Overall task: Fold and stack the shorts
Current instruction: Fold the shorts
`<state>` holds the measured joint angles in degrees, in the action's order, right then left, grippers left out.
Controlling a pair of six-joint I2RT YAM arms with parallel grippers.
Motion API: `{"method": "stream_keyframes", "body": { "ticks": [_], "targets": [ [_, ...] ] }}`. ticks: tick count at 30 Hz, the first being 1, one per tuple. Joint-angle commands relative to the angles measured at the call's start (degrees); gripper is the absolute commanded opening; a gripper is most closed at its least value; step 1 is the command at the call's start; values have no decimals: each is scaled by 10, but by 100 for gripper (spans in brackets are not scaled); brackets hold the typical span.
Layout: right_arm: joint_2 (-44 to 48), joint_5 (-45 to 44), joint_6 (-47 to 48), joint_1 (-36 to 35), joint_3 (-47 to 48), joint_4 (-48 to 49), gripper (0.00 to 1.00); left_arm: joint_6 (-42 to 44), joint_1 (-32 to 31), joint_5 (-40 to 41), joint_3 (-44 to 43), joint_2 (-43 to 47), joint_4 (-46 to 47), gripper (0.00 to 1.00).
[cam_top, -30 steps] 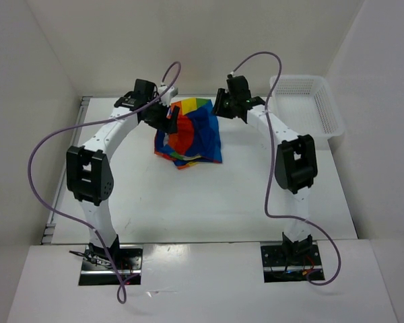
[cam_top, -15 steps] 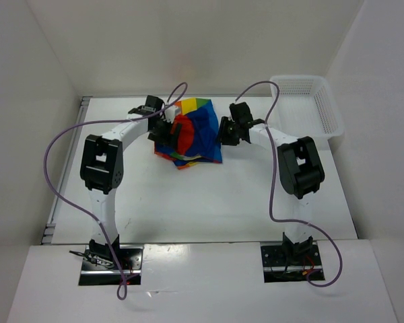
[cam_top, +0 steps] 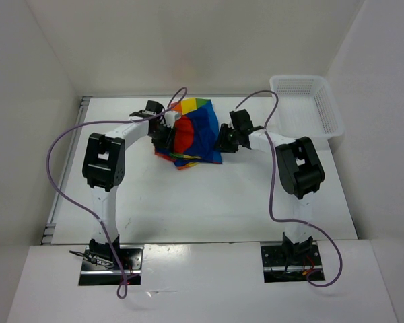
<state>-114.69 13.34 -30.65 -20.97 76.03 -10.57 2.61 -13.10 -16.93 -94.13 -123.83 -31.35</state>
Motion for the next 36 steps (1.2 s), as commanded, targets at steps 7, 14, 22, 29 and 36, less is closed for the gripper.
{"method": "stream_keyframes", "body": {
  "ticks": [7, 14, 22, 29, 36],
  "targets": [
    [10, 7, -24, 6, -29, 31, 0, 10, 3, -62, 12, 52, -8, 2],
    [22, -38, -49, 31, -59, 26, 0, 29, 46, -115, 54, 151, -13, 0],
    [27, -39, -49, 31, -79, 26, 0, 66, 67, -171, 149, 177, -43, 0],
    [38, -51, -36, 31, -79, 20, 0, 80, 75, -74, 199, 170, -7, 1],
    [53, 25, 42, 31, -46, -10, 49, 114, 56, -87, 207, 176, -7, 4]
  ]
}}
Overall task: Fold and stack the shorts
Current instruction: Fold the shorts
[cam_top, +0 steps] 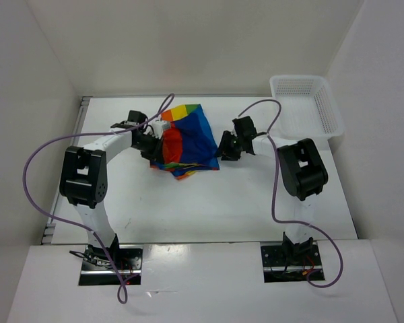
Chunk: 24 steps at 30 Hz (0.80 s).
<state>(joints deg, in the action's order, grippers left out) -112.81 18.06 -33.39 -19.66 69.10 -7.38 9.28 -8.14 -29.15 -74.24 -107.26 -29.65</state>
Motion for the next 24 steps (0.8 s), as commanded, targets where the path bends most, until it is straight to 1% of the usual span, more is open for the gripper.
{"method": "stream_keyframes", "body": {
  "ticks": [1, 3, 4, 6, 7, 8, 9, 10, 11, 12, 13, 17, 21, 24],
  "targets": [
    [44, -43, 84, 18, 34, -51, 58, 47, 7, 40, 8, 10, -24, 2],
    [65, -69, 120, 18, 66, -57, 68, 63, 7, 40, 8, 10, -30, 1],
    [74, -86, 131, 18, 79, -49, 76, 76, 7, 46, 8, 10, -30, 0],
    [74, -93, 148, 18, 134, -38, 81, 88, 7, 46, 8, 10, -36, 0],
    [35, -93, 154, 18, 162, -38, 81, 95, 7, 46, 8, 10, -36, 0],
    [9, -85, 154, 18, 230, -46, 81, 103, 7, 46, 8, 10, -36, 0],
    [-52, -77, 148, 18, 268, -61, 81, 103, 7, 46, 8, 10, -36, 0],
    [-85, -63, 148, 18, 304, -69, 79, 111, 7, 46, 2, 10, -42, 0],
    [-117, -63, 140, 18, 374, -76, 79, 116, 7, 46, 1, 10, -42, 0],
    [-149, -54, 134, 18, 411, -87, 78, 122, 7, 46, -5, 10, -42, 0],
    [-211, -38, 133, 18, 485, -116, 78, 127, 7, 46, -11, 4, -47, 0],
    [-320, 12, 127, 18, 623, -163, 77, 133, 7, 46, -17, -1, -47, 0],
    [-343, 27, 120, 18, 633, -149, 77, 133, 7, 46, -23, -7, -52, 0],
    [-356, 70, 126, 18, 627, -135, 79, 133, 7, 33, -30, -12, -64, 0]
  ]
}}
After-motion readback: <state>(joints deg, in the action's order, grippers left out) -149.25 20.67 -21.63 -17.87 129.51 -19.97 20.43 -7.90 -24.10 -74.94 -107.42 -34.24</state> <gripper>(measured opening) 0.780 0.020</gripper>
